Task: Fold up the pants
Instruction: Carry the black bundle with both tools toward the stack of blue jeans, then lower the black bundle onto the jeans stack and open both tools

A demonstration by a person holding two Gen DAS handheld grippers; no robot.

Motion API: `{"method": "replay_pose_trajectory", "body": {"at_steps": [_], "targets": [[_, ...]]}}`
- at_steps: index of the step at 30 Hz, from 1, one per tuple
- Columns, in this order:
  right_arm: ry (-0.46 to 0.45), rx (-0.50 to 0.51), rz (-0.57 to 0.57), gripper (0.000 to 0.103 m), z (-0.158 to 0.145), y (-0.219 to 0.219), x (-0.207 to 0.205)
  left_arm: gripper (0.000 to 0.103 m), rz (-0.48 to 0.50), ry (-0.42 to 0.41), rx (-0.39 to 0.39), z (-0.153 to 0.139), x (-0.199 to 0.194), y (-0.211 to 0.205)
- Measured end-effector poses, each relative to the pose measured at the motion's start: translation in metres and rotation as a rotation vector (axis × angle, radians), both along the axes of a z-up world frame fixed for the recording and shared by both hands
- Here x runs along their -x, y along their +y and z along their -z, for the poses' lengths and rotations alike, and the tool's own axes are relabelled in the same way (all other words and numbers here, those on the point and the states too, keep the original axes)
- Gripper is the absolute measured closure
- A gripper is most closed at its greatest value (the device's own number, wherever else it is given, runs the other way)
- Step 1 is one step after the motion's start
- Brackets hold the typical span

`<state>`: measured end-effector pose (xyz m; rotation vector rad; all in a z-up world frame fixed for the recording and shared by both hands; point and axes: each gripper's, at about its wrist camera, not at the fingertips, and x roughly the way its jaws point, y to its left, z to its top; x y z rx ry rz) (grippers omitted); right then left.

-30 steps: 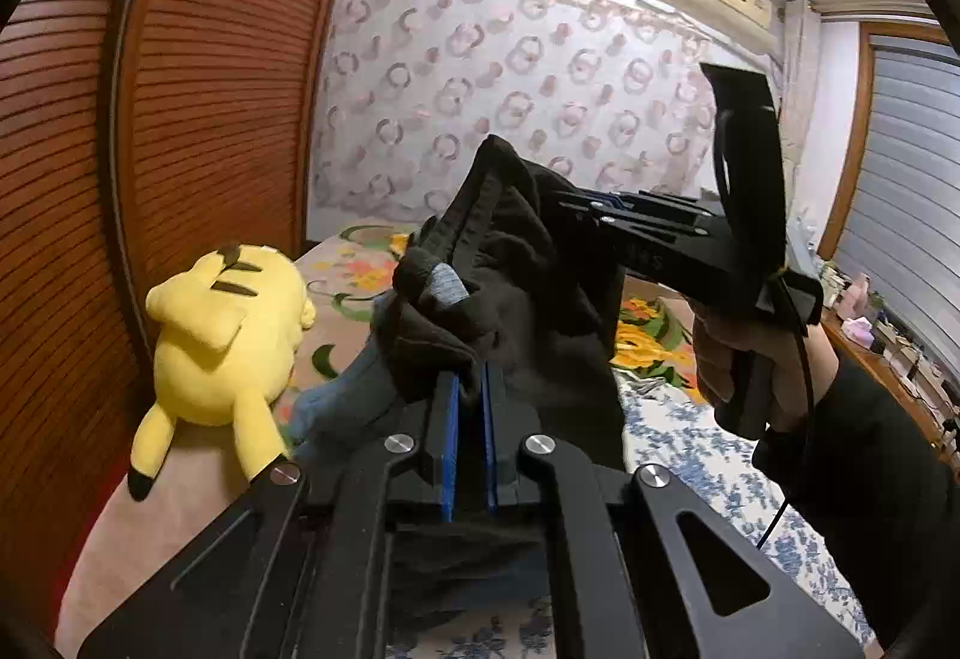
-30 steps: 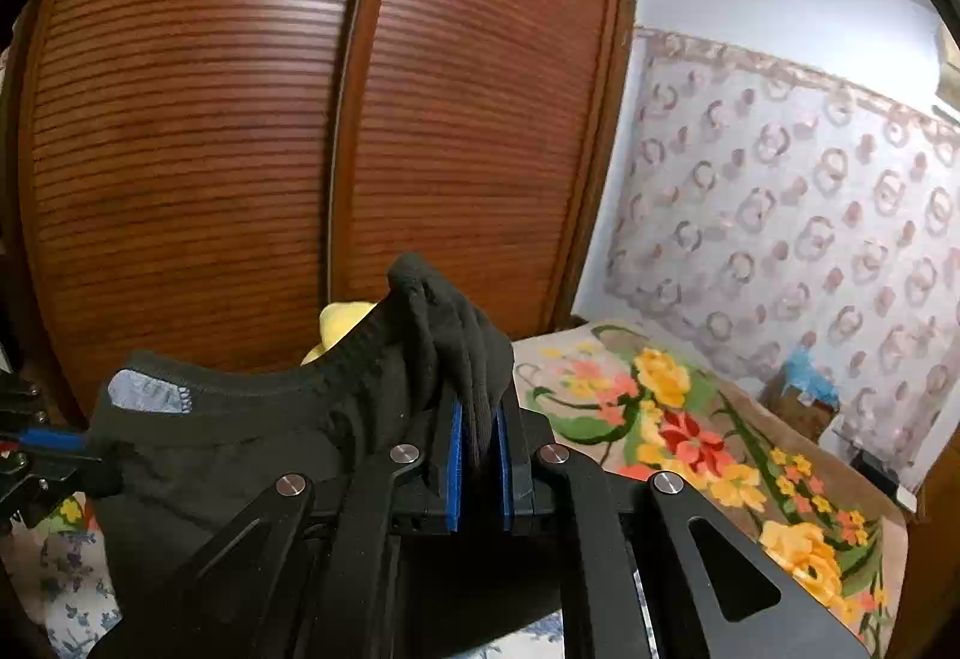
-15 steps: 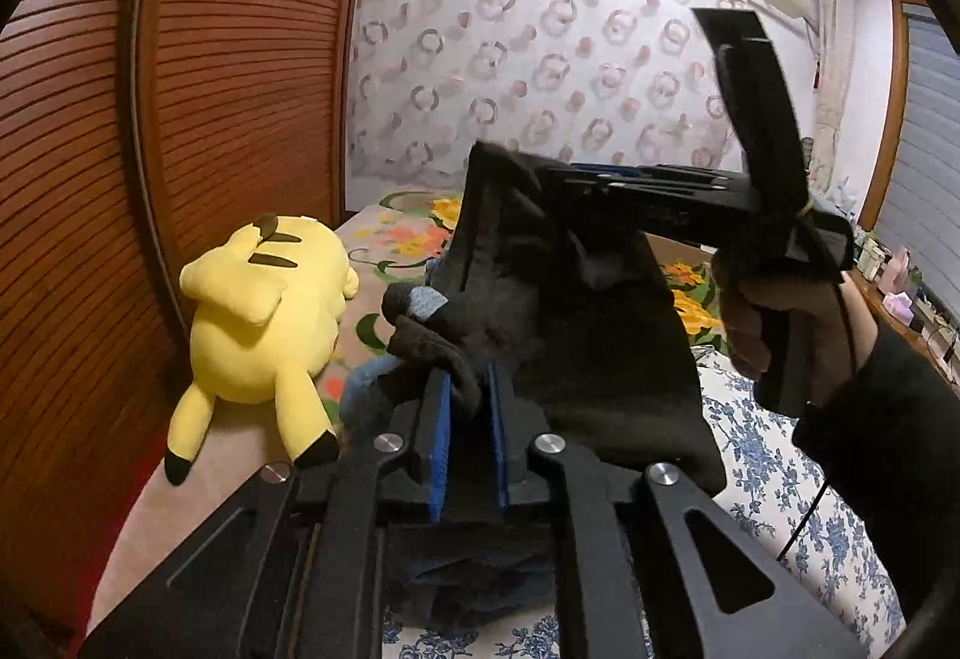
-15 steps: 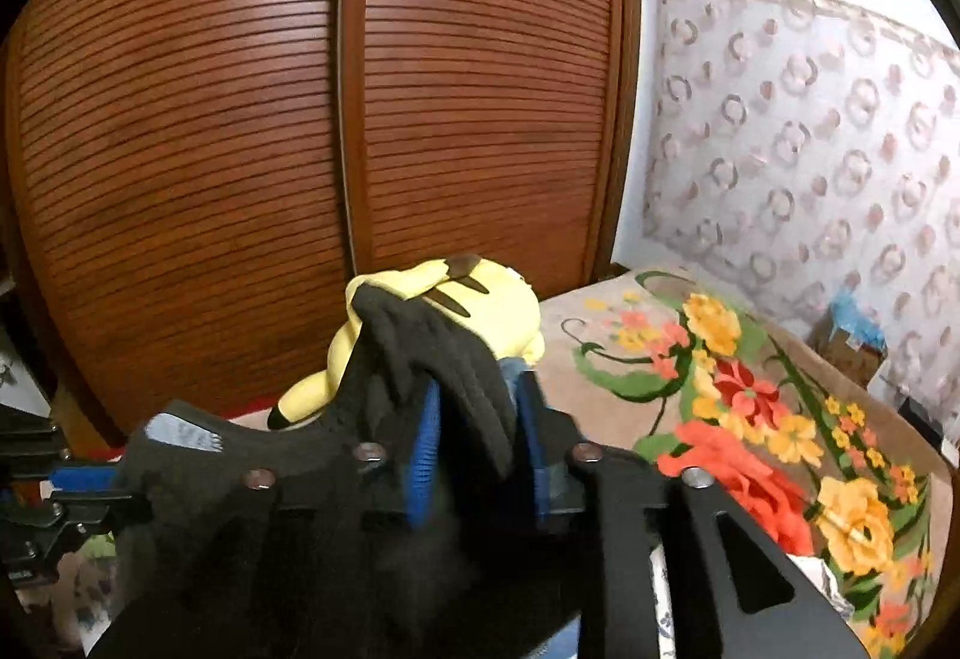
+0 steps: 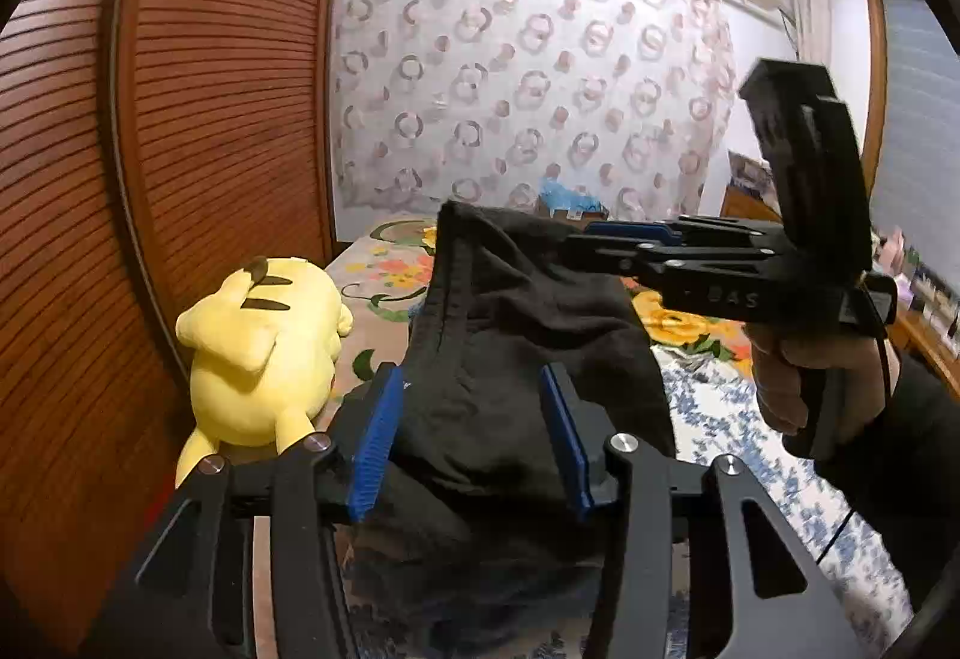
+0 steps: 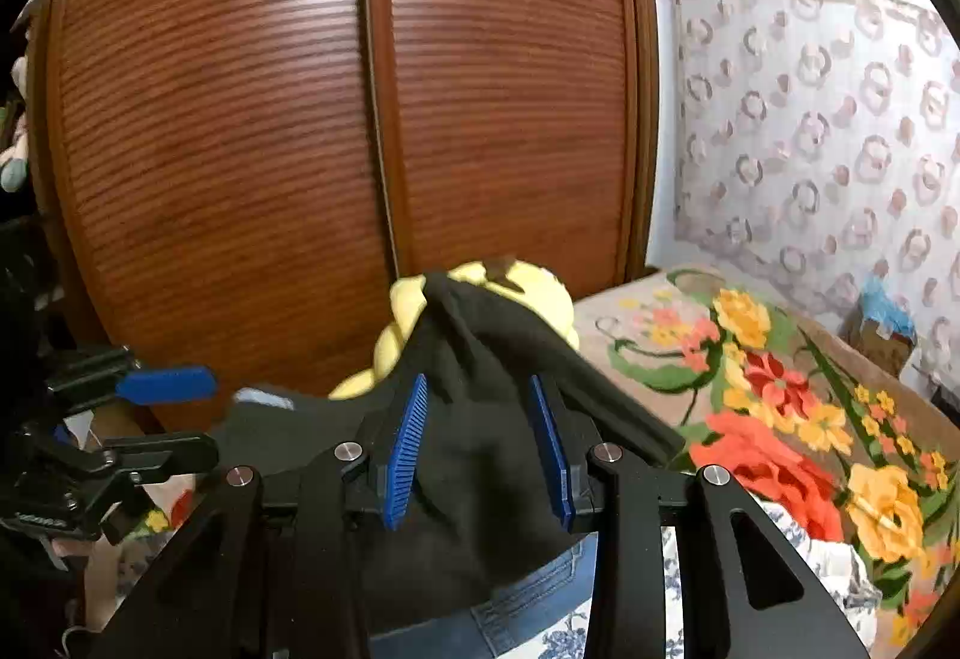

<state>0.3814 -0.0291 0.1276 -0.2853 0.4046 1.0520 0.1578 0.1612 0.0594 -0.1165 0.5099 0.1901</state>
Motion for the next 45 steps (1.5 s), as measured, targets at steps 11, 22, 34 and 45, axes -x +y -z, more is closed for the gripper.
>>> {"method": "replay_pose_trajectory", "body": {"at_steps": [11,22,34,45], "targets": [[0.075,0.044,0.079,0.066,0.012,0.035,-0.057,0.054,-0.028,0.102,0.017,0.040,-0.021,0.021],[0.091,0.053,0.118,0.066,0.032,0.058,-0.069,0.054,-0.024,0.121,0.028,0.049,-0.025,0.020],[0.071,0.004,0.121,0.066,0.021,0.035,-0.005,0.040,-0.051,0.087,0.024,0.031,0.004,0.021],[0.045,0.010,0.135,0.047,0.020,0.021,0.036,0.006,-0.066,0.046,-0.021,0.020,0.034,0.015]]}}
